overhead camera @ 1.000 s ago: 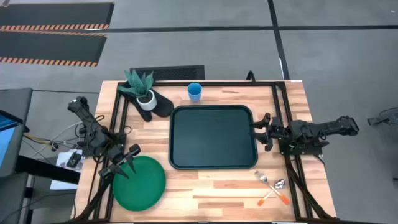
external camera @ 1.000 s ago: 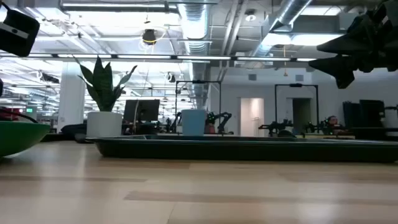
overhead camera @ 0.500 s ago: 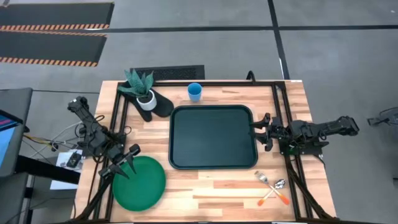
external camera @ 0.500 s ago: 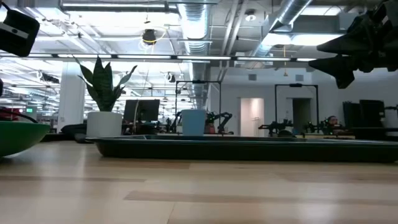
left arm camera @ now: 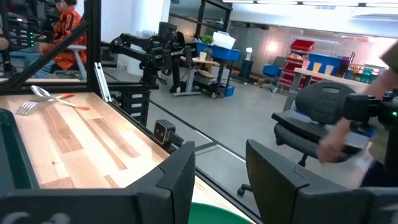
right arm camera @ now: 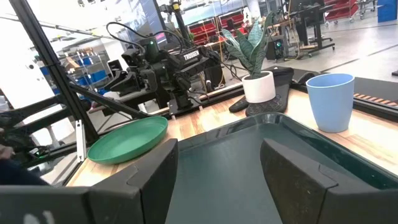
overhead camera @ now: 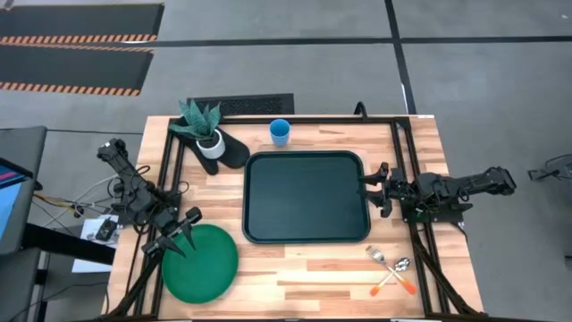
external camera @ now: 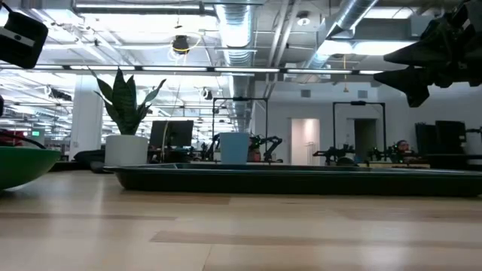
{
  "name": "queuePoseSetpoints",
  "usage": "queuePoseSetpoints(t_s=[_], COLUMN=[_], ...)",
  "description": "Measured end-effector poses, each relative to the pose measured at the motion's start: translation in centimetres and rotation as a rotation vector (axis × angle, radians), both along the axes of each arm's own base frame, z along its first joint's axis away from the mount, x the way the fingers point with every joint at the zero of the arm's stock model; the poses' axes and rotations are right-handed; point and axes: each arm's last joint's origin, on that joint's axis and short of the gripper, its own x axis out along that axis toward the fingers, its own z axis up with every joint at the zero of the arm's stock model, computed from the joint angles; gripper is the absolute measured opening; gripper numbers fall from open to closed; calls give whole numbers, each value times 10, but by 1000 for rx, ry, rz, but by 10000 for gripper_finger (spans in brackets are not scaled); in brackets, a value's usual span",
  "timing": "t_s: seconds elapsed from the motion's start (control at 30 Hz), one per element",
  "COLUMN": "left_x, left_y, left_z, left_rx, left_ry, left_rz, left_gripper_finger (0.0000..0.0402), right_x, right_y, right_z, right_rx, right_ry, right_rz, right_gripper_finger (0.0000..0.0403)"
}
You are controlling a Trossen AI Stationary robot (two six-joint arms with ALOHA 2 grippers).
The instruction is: Pick and place plate/cup/fork/spoon on tray
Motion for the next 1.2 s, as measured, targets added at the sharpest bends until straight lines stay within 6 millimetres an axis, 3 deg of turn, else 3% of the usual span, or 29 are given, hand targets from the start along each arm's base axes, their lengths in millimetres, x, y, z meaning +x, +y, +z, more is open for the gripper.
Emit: queuePoseSetpoints(t_s=[0.33,0.47,0.93,1.2], left_x=[0,0,4,6], left_y=[0,0,15,23], left_z=[0,2,26,25], left_rx=[-2,-78,-528,-777], left_ry=[0,56,34,127], left_rz=[0,6,426,650], left_gripper_finger=[129,129,129,129], right_x=[0,0,0,0], right_y=[0,0,0,0], right_z=[0,0,0,0], right_rx=[0,0,0,0], right_ry=[0,0,0,0], right_rz=[0,0,0,0], right_gripper_finger=[255,255,255,255])
